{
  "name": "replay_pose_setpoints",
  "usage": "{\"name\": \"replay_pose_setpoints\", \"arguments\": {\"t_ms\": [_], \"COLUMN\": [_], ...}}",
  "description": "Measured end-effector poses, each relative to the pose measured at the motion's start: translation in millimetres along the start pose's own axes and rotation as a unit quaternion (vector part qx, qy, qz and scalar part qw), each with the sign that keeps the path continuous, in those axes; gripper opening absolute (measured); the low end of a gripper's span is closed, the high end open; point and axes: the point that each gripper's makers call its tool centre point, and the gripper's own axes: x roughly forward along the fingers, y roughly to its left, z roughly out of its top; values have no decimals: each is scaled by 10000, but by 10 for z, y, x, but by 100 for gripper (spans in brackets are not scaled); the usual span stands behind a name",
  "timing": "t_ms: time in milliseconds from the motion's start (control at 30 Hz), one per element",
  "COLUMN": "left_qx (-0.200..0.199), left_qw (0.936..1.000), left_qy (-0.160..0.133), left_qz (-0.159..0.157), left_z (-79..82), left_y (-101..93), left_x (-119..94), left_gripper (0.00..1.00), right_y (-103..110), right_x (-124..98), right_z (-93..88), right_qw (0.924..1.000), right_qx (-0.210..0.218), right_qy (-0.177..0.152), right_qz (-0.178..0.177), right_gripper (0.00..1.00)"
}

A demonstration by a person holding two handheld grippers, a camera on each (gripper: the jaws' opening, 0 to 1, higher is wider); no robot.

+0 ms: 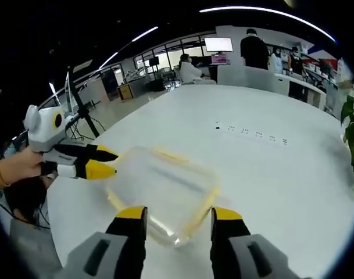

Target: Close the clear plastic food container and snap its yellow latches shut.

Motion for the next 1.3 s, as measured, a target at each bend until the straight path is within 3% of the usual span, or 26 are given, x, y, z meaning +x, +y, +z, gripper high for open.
{"name": "replay_pose_setpoints", "arguments": {"t_ms": [133,333,567,767,967,1300], "left_qx": [-170,-73,-65,-209,-74,-10], "left_qw": [9997,9998,9997,9994,9996,9995], "left_qy": [-147,-174,-226,-274,-223,-206], "left_qz": [-13,106,-12,81,125,218], "left_z": [80,91,32,-77,-174,-289], "left_y": [42,102,-41,-120,-224,-346], "left_x": [-114,-322,-488,-634,-748,-927], "left_gripper": [25,27,32,39,49,56], "right_y": [3,43,134,248,365,548], "right_x": [-84,-222,-289,-378,-458,-627], "right_z": [25,9,-72,-169,-293,-418], "right_qw": [9999,9998,9998,9999,9998,9995], "right_qx": [100,89,146,111,172,273], "right_qy": [-107,-184,-145,-78,-56,-134], "right_qz": [-22,-47,-72,-42,-23,-24], "right_gripper": [44,45,45,47,51,56]}}
